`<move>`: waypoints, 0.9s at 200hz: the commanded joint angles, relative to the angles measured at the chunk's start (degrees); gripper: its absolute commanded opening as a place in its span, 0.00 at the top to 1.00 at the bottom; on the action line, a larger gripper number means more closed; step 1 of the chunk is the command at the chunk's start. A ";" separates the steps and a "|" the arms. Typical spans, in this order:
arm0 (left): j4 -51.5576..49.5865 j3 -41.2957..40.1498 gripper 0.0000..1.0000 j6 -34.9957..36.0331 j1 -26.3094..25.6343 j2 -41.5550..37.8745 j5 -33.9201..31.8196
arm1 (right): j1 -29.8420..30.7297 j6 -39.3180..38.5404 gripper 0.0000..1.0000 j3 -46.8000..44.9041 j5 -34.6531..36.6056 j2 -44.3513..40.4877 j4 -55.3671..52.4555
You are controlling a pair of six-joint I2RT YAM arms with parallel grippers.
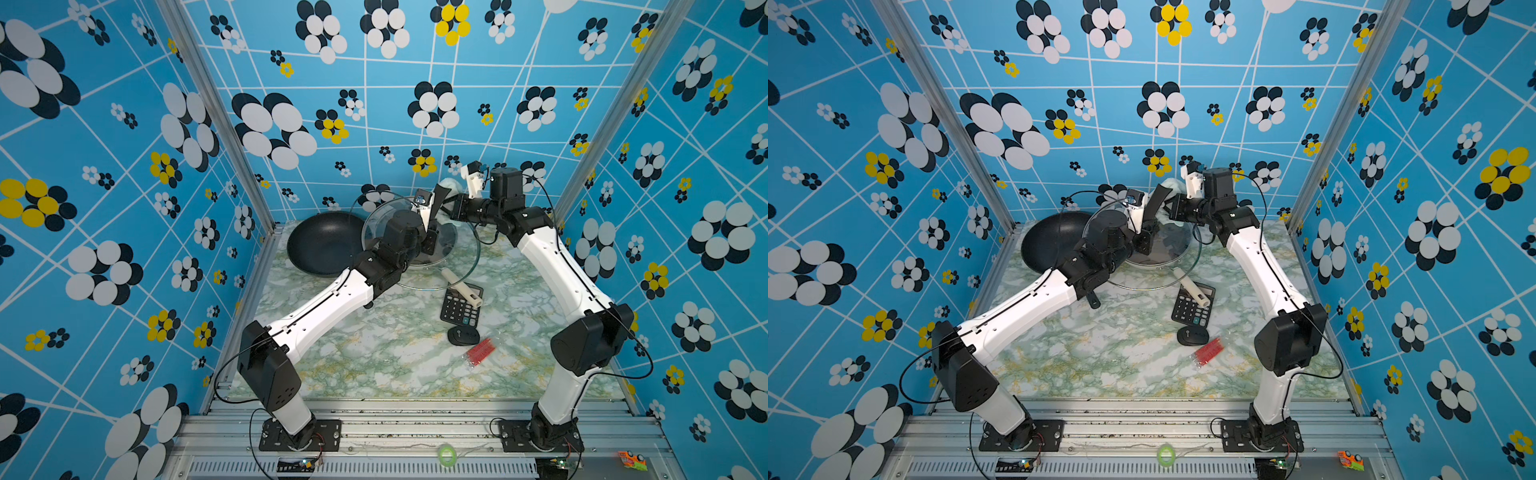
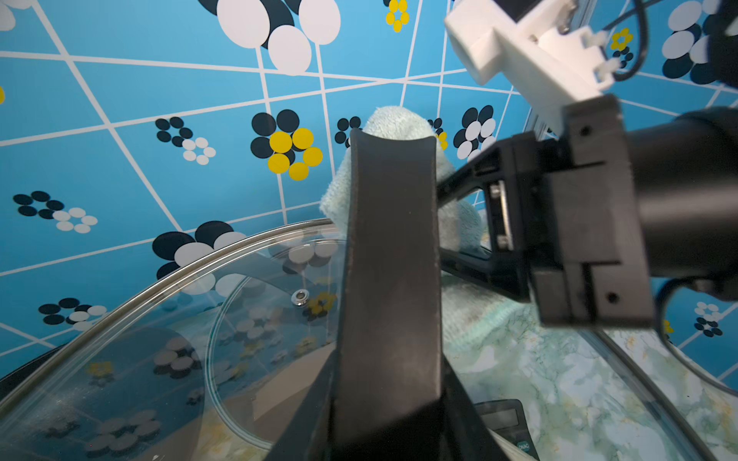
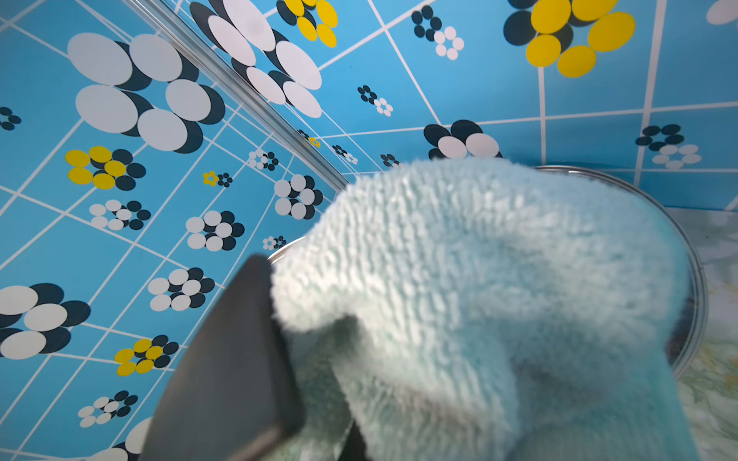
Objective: Wipe the pot lid with a cloth
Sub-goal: Wipe the pot lid.
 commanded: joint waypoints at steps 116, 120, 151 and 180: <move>22.14 7.46 1.00 -5.23 4.47 0.33 1.47 | 2.53 0.44 1.00 -1.91 7.36 1.27 -3.09; 22.33 7.00 1.00 -5.07 4.39 -0.06 2.42 | 1.97 0.44 1.00 -0.61 7.44 2.34 -3.22; 21.88 4.46 1.00 -3.10 3.67 -3.24 7.71 | -1.13 -1.22 1.00 9.98 10.72 9.33 -7.82; 22.12 2.37 1.00 -2.42 3.23 -5.58 8.89 | -2.79 -2.88 1.00 14.41 12.86 11.96 -11.34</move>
